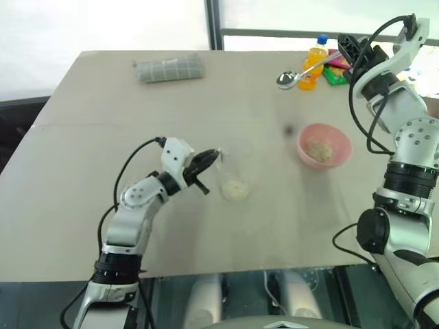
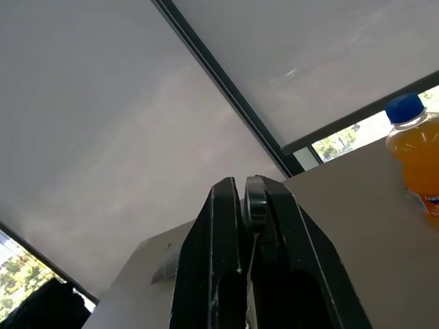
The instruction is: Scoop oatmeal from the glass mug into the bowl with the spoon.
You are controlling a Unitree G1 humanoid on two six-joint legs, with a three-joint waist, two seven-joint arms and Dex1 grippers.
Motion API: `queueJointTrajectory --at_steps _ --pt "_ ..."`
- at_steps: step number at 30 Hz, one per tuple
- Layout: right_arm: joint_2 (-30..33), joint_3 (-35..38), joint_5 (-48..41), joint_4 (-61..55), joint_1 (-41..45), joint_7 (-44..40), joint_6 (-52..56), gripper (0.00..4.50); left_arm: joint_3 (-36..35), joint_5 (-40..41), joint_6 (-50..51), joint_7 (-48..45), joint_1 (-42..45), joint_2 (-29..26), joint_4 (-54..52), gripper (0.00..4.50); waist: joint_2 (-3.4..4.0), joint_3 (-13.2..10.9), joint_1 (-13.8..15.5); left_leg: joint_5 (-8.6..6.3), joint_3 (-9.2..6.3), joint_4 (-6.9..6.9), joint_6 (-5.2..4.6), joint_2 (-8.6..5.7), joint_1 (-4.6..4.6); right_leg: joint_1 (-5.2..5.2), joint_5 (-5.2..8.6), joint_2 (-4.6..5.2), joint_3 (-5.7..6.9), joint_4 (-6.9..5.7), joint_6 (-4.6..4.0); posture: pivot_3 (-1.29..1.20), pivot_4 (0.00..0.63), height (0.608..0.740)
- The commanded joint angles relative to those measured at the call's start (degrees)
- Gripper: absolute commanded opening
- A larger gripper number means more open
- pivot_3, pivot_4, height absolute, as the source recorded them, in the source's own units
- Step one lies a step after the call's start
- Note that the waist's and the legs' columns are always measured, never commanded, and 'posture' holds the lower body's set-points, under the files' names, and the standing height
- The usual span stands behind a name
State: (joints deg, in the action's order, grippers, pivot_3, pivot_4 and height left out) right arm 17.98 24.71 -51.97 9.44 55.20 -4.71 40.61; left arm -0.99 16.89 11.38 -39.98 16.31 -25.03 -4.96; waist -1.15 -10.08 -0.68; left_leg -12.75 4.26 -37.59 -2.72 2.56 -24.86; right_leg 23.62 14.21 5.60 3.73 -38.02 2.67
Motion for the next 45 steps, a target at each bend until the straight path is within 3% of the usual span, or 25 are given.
queueJointTrajectory --at_steps 1,20,29,45 --pt "0.86 0.92 -0.26 -3.28 0.41 -0.69 -1.33 0.0 -0.1 -0.68 -3.44 0.3 1.82 0.89 0.39 0.09 0.0 0.0 0.02 -0.01 0.0 0.0 -0.01 0.0 0.0 0.0 0.0 0.0 0.0 0.0 0.0 0.0 0.15 0.718" --pt "-1.73 -4.67 -9.09 -15.99 0.8 -2.49 7.41 0.0 2.26 -21.68 -22.74 26.0 9.18 11.51 17.41 0.09 0.01 0.0 0.13 -0.06 -0.02 0.0 -0.11 -0.13 -0.02 0.0 -0.01 0.02 0.04 -0.01 0.01 0.0 0.15 0.718" --pt "0.51 -8.47 -10.97 -19.58 -1.0 -5.08 11.73 0.0 2.59 -25.77 -26.63 33.4 12.59 13.25 23.17 0.09 0.01 0.0 0.17 -0.07 -0.02 0.0 -0.12 -0.15 -0.03 -0.01 -0.02 0.05 0.06 0.0 0.03 0.0 0.15 0.718" --pt "4.32 -21.77 8.98 -17.07 -0.81 -13.72 5.85 0.0 3.62 -25.83 -27.08 32.46 15.21 12.29 22.01 0.09 0.0 0.0 0.14 -0.05 -0.01 -0.01 -0.09 -0.19 -0.03 0.0 -0.03 0.06 0.09 0.0 0.04 0.0 0.15 0.718"
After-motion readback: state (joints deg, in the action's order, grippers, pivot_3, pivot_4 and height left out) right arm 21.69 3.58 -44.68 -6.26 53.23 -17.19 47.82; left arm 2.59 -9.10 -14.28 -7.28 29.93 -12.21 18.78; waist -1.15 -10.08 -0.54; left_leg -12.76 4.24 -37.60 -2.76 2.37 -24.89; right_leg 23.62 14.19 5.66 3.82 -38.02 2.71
